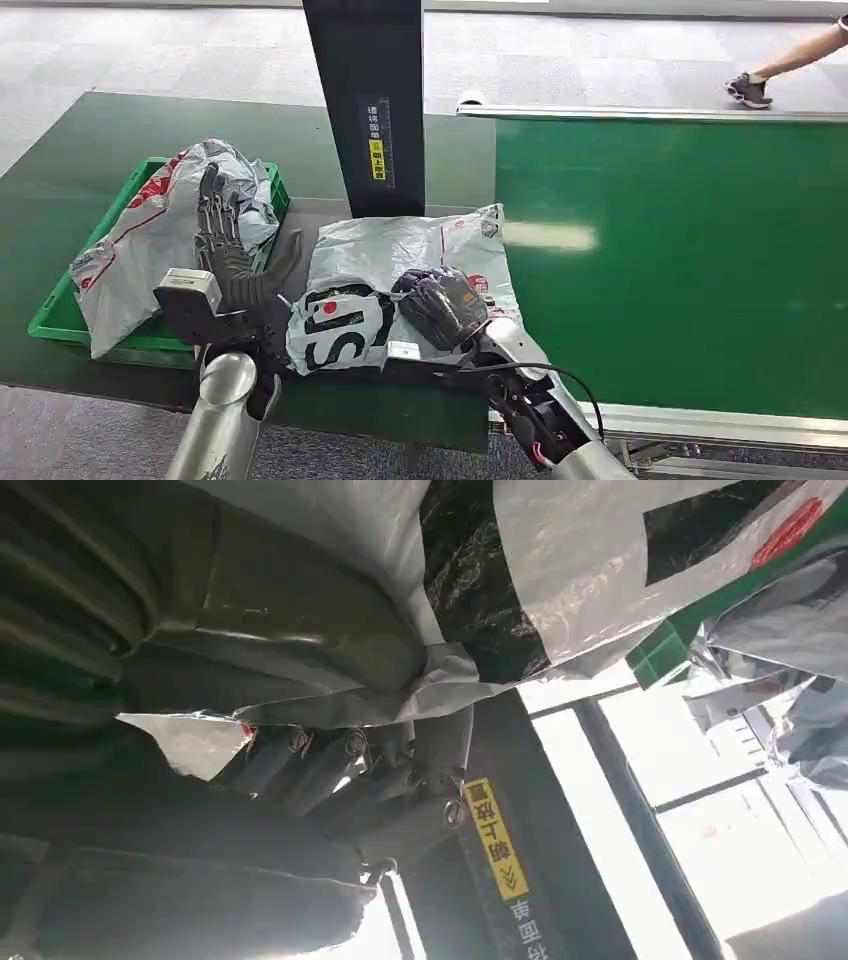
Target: Moved the parcel from conveyor to table for the left to box.
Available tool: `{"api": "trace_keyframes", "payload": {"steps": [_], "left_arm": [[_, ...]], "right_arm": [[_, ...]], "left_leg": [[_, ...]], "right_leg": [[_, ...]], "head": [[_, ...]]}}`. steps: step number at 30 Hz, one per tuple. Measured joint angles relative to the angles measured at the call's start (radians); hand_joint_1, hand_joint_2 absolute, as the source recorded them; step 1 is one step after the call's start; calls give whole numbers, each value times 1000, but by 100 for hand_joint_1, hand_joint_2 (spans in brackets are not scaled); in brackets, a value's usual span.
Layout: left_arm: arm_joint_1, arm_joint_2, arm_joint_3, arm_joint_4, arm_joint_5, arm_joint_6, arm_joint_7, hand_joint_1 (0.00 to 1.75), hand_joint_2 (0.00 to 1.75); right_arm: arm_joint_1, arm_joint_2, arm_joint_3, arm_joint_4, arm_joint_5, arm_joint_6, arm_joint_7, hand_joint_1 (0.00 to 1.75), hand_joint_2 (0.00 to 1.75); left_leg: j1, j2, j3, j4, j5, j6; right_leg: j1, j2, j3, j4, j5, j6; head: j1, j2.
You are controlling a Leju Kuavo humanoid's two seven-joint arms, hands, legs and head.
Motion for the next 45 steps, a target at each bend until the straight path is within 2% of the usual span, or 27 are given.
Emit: {"api": "trace_keyframes", "payload": {"steps": [1,2,3,8,12,14,17,19,21,26,31,35,40,45], "left_arm": [[0,0,0,0,0,0,0,0,175],[0,0,0,0,0,0,0,0,175],[0,0,0,-1,0,0,0,0,175],[0,0,0,-2,0,0,0,0,175],[2,-3,-1,-2,-2,-6,5,0,175],[2,-5,-2,-2,-6,-7,11,0,175],[2,-5,-4,-2,-13,-8,16,0,175],[8,-5,-6,-2,-17,-6,19,0,175],[24,-5,-11,-1,-21,5,13,0,175],[53,-5,-26,1,-24,19,6,0,175],[58,-6,-50,12,-34,3,6,0,175],[16,-15,-88,75,24,-119,45,0,175],[-93,-28,-132,219,129,-361,79,0,175],[-168,-22,-188,325,5,-365,86,0,175]], "right_arm": [[0,0,0,0,0,0,0,113,175],[0,0,-1,0,0,0,0,5,175],[0,0,-1,0,0,0,0,0,175],[0,0,-16,0,-20,-32,-14,0,175],[5,1,-68,-23,-180,-15,-131,0,175],[17,3,-105,-46,-307,44,-177,0,175],[49,4,-166,-86,-514,192,-183,0,175],[70,3,-211,-101,-660,306,-131,0,175],[87,0,-253,-100,-727,350,-98,0,175],[103,-6,-314,-87,-755,349,-67,0,175],[145,-22,-361,-114,-794,348,-85,0,175],[184,-51,-404,-181,-854,324,-91,0,175],[215,-68,-463,-280,-871,183,-119,0,175],[246,-66,-499,-392,-837,24,-122,0,175]], "left_leg": [[0,0,0,0,0,0],[0,0,0,0,0,0],[0,0,0,0,0,0],[0,0,0,0,0,0],[0,0,0,0,0,0],[0,0,0,0,0,0],[0,0,0,0,0,0],[0,0,0,0,0,0],[0,0,0,0,0,0],[0,0,0,0,0,0],[0,0,0,0,0,0],[0,0,0,0,0,0],[-1,0,0,1,0,0],[0,1,0,1,0,0]], "right_leg": [[0,0,0,0,0,0],[0,0,0,0,0,0],[0,0,0,0,0,0],[0,0,0,0,0,0],[0,0,0,0,0,0],[0,0,0,0,0,0],[0,0,0,0,0,0],[0,0,0,0,0,0],[0,0,0,0,0,0],[0,0,0,0,0,0],[0,0,0,0,0,0],[-1,0,0,0,0,0],[-1,0,0,0,1,1],[-1,1,0,0,1,2]], "head": [[0,0],[0,0],[0,0],[0,0],[0,0],[0,0],[0,0],[0,0],[0,0],[0,0],[0,0],[0,0],[0,0],[0,0]]}}
